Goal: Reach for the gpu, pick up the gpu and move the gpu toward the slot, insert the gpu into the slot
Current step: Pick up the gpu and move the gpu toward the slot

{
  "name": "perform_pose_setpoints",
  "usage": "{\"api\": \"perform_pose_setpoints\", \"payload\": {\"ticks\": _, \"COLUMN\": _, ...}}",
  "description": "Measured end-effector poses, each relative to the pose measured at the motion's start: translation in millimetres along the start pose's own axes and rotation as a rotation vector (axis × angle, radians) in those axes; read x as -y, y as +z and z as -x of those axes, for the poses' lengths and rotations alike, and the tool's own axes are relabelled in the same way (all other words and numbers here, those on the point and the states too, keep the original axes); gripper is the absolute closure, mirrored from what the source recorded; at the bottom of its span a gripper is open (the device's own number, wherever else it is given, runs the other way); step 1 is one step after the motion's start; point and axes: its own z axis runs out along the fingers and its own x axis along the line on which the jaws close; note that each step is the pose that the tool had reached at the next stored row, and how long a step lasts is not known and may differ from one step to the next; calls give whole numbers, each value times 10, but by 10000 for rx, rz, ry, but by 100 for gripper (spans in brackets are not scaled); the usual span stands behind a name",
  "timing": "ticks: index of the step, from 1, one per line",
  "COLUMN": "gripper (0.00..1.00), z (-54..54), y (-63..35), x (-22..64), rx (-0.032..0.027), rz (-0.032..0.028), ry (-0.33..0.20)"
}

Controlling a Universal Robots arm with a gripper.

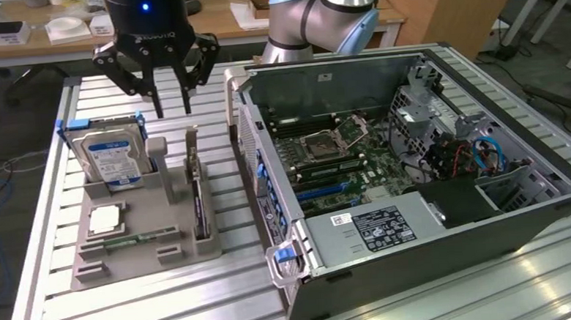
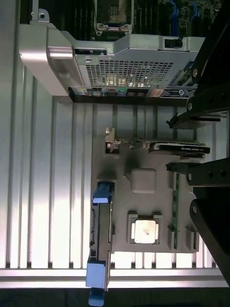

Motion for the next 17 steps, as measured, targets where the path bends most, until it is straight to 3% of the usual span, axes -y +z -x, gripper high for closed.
{"api": "perform_pose_setpoints", "payload": {"ticks": 5, "gripper": 58, "z": -3, "y": 79, "x": 81, "rx": -5, "rz": 2, "ry": -85}}
{"api": "perform_pose_setpoints", "payload": {"ticks": 11, "gripper": 58, "z": 16, "y": 157, "x": 237, "rx": -1, "rz": 4, "ry": -86}}
{"api": "perform_pose_setpoints", "payload": {"ticks": 17, "gripper": 58, "z": 48, "y": 249, "x": 262, "rx": -4, "rz": 2, "ry": -85}}
